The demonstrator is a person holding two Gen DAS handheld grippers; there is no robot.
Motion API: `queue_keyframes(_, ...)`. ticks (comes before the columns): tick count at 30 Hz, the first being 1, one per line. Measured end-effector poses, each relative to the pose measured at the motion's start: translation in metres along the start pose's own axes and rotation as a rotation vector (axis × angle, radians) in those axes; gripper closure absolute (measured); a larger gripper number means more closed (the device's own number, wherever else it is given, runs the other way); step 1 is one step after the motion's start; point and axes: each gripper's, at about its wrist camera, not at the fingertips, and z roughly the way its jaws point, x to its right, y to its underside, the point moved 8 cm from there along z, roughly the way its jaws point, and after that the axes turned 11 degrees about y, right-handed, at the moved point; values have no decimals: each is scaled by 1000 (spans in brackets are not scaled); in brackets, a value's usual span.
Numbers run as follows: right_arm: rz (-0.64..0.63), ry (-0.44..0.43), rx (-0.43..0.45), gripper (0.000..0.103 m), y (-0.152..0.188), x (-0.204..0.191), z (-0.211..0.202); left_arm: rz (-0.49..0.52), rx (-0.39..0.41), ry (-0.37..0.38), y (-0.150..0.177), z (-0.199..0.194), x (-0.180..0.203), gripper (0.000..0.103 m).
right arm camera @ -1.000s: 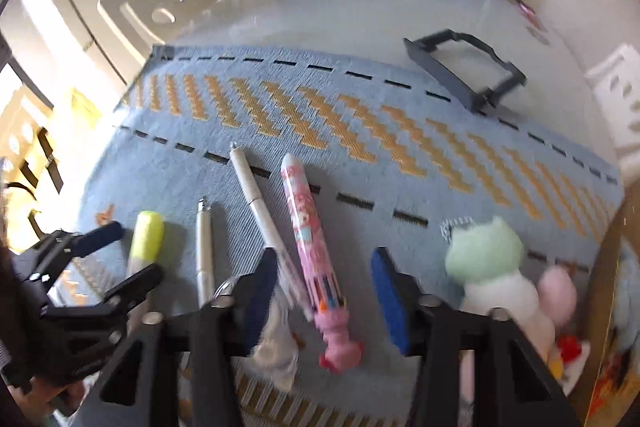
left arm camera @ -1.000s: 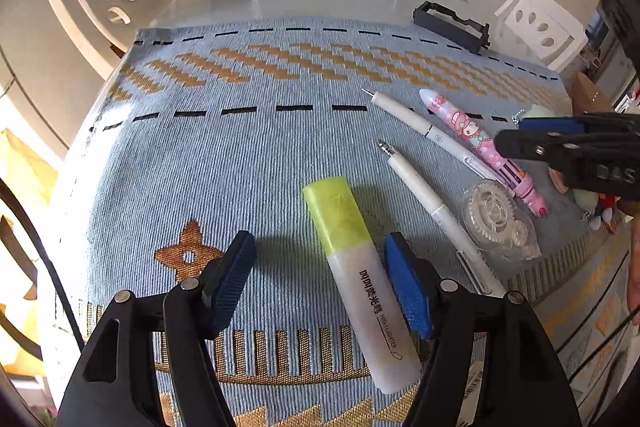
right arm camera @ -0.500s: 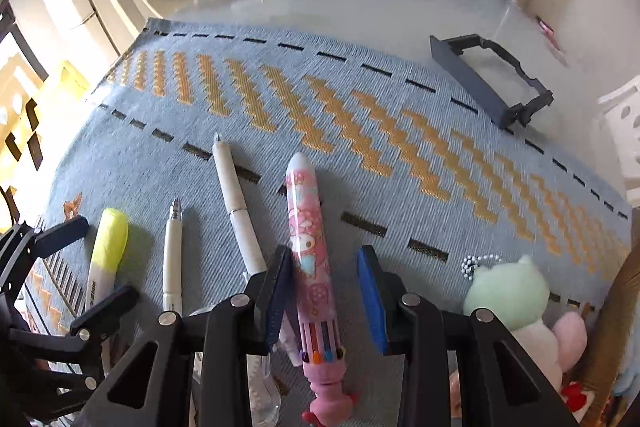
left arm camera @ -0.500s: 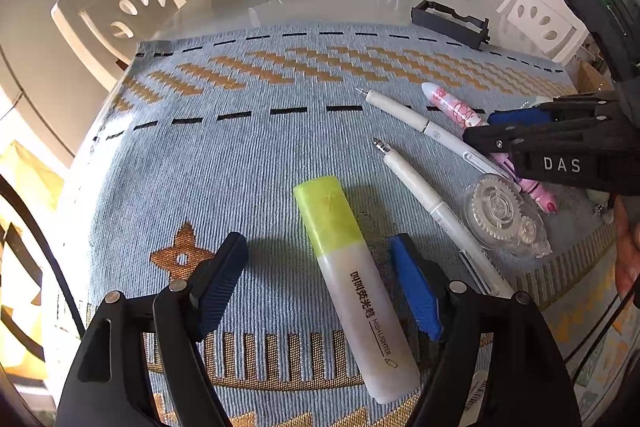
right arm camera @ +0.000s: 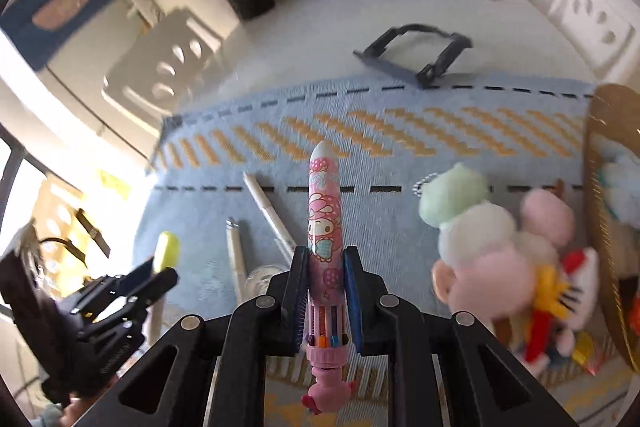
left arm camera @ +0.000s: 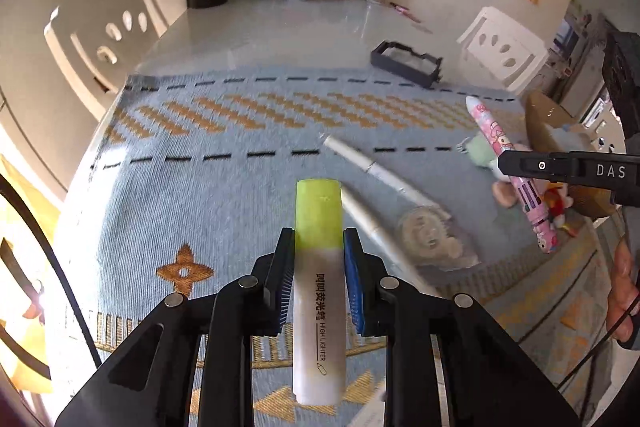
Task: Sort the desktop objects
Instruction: 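Reach the left tool to the yellow highlighter while the right tool grasps the pink pen, then carry the highlighter and pink pen over the gold bowl and open both tools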
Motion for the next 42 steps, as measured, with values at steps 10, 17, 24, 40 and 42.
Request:
queue_keyframes(10, 151, -28, 80, 86, 13, 39, -88, 101, 69, 127, -38, -30, 76, 82)
queue_keyframes(17, 279, 10, 175, 86, 15, 100, -150, 224, 106, 242, -72, -31, 155, 82)
queue_keyframes(24, 427, 92, 277, 86, 9, 182, -197, 347, 131, 334, -106, -12, 238, 82)
queue_keyframes(40, 552, 243, 248, 86, -10, 292, -158, 395, -11, 451, -138, 111, 331, 82)
queue_keyframes(42, 536, 259, 232, 86, -14, 294, -149, 380, -22, 466, -137, 116, 333, 82)
